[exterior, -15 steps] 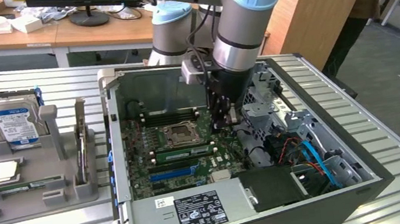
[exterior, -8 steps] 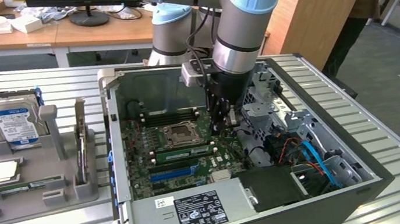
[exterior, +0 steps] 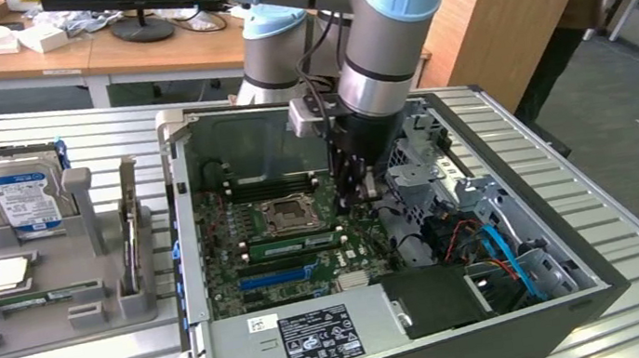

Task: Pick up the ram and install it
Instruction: 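Press down the ram until it locks into place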

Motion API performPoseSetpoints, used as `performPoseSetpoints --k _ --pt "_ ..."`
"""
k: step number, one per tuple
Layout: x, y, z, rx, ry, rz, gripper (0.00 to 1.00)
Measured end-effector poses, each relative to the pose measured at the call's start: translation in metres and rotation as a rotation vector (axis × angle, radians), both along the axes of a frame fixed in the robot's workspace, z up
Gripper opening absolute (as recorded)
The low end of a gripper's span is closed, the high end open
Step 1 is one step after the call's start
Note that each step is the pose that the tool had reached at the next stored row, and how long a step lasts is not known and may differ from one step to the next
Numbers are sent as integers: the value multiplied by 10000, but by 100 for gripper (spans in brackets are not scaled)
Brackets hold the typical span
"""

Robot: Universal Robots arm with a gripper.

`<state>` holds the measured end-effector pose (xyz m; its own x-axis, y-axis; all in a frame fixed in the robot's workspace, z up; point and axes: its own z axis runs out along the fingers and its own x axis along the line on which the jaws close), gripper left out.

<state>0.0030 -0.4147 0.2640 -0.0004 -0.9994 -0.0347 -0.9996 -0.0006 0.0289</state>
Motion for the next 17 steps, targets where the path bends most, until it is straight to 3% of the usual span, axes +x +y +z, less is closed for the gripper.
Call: performPoseSetpoints --k 7,17 --pt "0 10 -5 1 0 0 10" --pt "0 9 -103 0 0 0 10"
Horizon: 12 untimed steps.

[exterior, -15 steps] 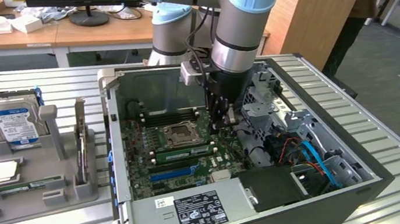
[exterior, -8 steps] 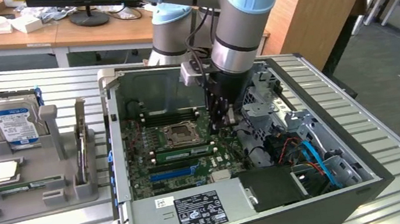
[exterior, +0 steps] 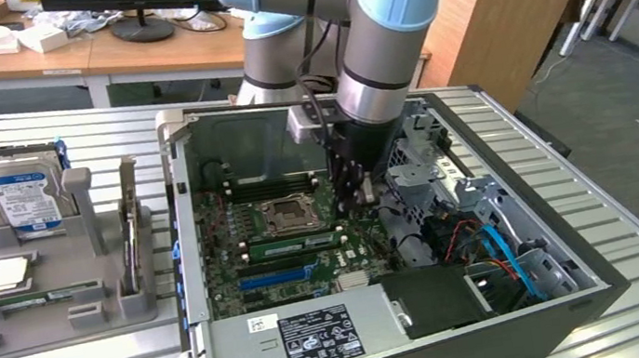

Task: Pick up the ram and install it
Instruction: 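Press down the ram until it locks into place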

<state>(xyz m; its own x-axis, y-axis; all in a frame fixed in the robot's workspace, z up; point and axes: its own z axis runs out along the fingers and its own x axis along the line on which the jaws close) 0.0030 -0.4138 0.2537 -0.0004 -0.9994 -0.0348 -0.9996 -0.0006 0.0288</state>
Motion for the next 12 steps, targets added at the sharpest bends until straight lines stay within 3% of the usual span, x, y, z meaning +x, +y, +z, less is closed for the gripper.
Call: performPoseSetpoints --k 12 --pt "-1 -7 -50 1 0 -3 10"
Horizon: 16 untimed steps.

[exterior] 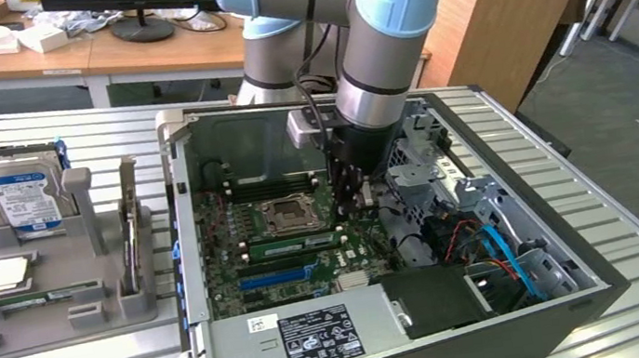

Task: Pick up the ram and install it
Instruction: 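Press down the ram until it locks into place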

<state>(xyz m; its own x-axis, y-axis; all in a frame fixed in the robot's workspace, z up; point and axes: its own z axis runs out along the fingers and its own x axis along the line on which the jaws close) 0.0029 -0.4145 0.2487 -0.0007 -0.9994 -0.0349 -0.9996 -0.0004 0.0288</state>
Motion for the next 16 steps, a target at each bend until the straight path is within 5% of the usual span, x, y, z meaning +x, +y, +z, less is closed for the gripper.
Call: performPoseSetpoints --k 16 --pt "1 -1 -89 -1 1 3 10"
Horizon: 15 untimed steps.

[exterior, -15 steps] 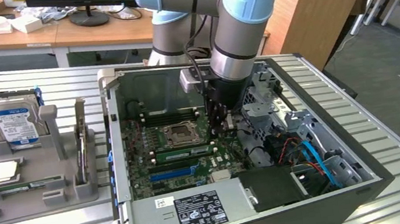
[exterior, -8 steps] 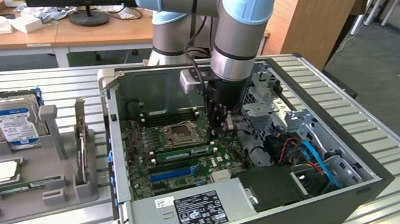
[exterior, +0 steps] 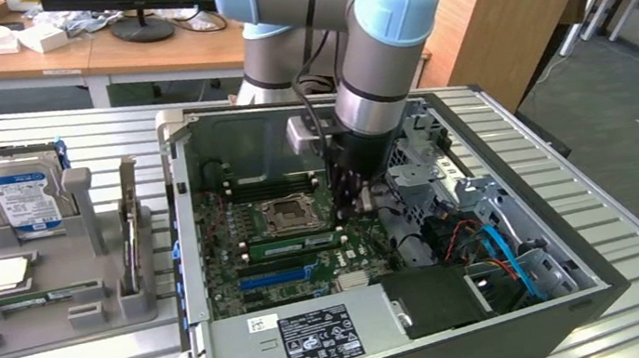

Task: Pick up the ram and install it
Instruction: 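Press down the ram until it locks into place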

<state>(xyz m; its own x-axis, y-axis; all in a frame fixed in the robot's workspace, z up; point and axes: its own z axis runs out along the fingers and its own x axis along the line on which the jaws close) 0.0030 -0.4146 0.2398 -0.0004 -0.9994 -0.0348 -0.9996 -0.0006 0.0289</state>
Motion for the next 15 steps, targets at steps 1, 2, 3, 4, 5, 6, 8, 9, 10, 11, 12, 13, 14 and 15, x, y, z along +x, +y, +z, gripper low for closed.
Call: performPoseSetpoints --k 1,2,3,4,5,6,8,9,10,11,12,13,14,15 --pt "0 0 -7 1 0 0 10" --pt "0 0 -8 -2 0 0 10" --pt "0 0 -8 -1 0 0 10" --pt "0 0 -8 -3 0 -1 10" --pt "0 0 -8 -2 0 0 10" --pt "1 0 -9 -1 0 -1 10" --pt "11 0 -11 -1 -1 0 10" --pt "15 0 -11 0 0 0 10" --pt "15 0 -11 0 0 0 10" --pt "15 0 -11 0 0 -1 10" --pt "15 0 -12 1 0 -1 10" --pt "16 1 -17 5 -1 -1 10" --pt "16 1 -23 5 -2 -1 10" --pt "16 0 -28 3 -1 -1 10"
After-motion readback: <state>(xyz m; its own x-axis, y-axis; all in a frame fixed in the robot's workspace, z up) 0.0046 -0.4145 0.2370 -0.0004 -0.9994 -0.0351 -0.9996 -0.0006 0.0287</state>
